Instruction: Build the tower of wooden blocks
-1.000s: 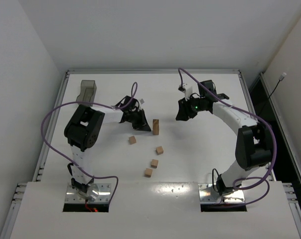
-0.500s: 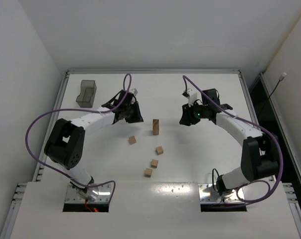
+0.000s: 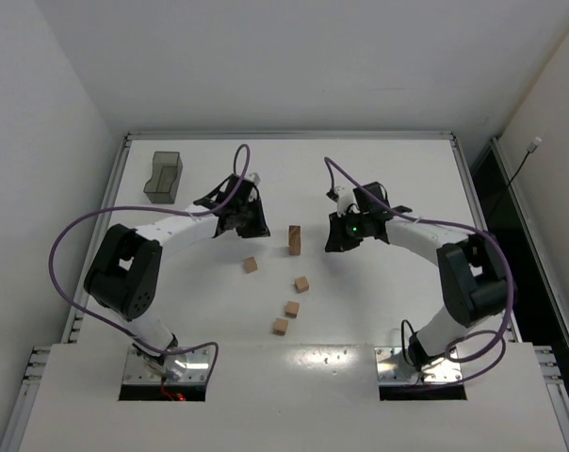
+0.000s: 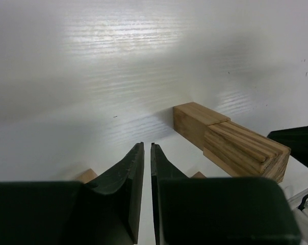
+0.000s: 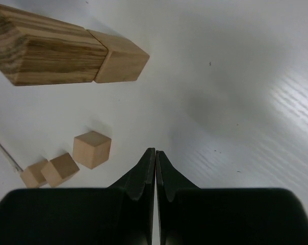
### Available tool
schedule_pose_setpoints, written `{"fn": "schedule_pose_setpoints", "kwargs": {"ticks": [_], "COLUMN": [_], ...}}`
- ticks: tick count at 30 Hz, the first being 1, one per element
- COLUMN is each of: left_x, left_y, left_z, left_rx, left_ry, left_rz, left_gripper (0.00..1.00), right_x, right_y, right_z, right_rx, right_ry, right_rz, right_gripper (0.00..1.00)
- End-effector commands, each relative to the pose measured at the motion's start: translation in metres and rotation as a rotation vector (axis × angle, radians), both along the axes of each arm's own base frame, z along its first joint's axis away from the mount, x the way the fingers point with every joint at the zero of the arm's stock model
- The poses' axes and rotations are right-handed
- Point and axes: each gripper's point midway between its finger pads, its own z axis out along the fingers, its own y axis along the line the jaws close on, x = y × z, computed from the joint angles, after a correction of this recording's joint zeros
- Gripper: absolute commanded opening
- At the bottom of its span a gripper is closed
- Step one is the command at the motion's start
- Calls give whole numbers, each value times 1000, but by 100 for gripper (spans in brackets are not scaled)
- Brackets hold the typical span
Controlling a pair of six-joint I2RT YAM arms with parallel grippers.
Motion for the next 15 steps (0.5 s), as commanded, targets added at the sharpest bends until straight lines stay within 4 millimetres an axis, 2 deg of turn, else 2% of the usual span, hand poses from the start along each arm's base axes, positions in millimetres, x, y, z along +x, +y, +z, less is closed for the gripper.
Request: {"fn": "schedule_pose_setpoints", "kwargs": {"ticks": [1,3,5,6,8,11,12,13,15], "left_x": [-3,-4,-4,-4,-6,-12,-9,-9,-9], "left_y": [-9,-10,-14,-14,-16,-26,-28,-28,-34], "left_z": [6,3,3,-1,-4,-7,-3,-7,-3], "left_rx": [-43,-45,-63,-58,-66,-79,-84,-79,-85], "left_ry": [-11,2,14,23,41,62,51,61,50], "left_rz": [-9,-16,-22,-22,-23,-49,-50,-50,-62], "left_gripper": [7,7,7,12,13,13,14,14,14], "right_x": [6,10,11,11,14,17,21,16,22], "right_y": [14,20,20,20,20,23,24,24,27], "right_z": [-3,1,-4,-4,-5,-11,-7,-16,-15], "right_rx": [48,56,53,53,49,49,54,52,57], "right_ry": [41,38,56,56,60,87,76,120,120], "right_rz": [-30,-29,-36,-36,-48,-63,-62,-67,-74], "right_gripper": [0,0,0,0,0,0,0,0,0]}}
